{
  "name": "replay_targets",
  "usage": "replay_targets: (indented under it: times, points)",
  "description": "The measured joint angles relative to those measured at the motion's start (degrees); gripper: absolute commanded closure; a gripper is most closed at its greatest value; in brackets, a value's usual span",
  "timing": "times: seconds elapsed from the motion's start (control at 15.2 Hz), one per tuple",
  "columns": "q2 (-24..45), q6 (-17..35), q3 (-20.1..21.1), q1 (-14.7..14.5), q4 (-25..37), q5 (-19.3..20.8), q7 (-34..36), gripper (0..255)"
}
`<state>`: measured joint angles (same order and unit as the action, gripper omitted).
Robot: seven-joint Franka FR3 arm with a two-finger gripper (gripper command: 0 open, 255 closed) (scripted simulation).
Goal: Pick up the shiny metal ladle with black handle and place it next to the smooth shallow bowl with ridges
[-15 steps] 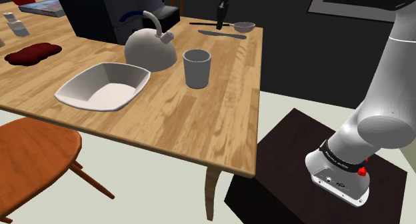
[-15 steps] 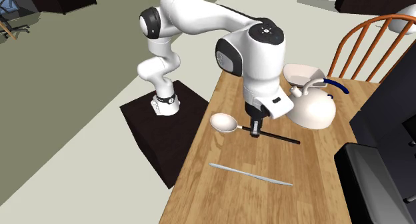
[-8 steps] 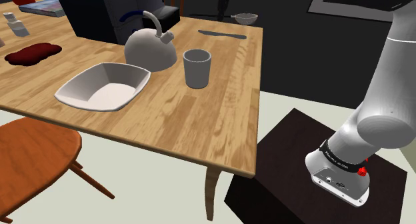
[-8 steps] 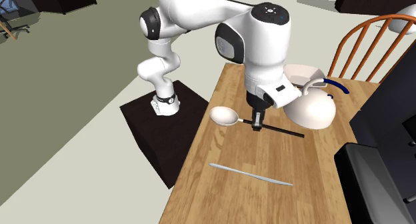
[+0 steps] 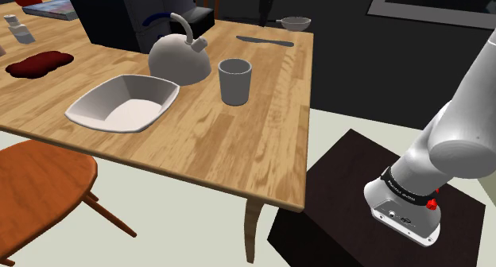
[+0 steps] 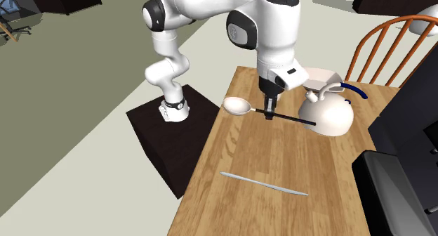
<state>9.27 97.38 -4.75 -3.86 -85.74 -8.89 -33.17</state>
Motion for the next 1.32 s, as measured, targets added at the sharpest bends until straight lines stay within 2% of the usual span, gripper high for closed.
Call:
replay_targets:
  times: [0.73, 1.32]
  points:
    - [-17.5, 6.1, 5.8, -6.1, -22.0, 1.2, 11.2, 255]
    - [-26.9, 6.9, 12.8, -10.9, -30.7, -0.2, 22.4, 255]
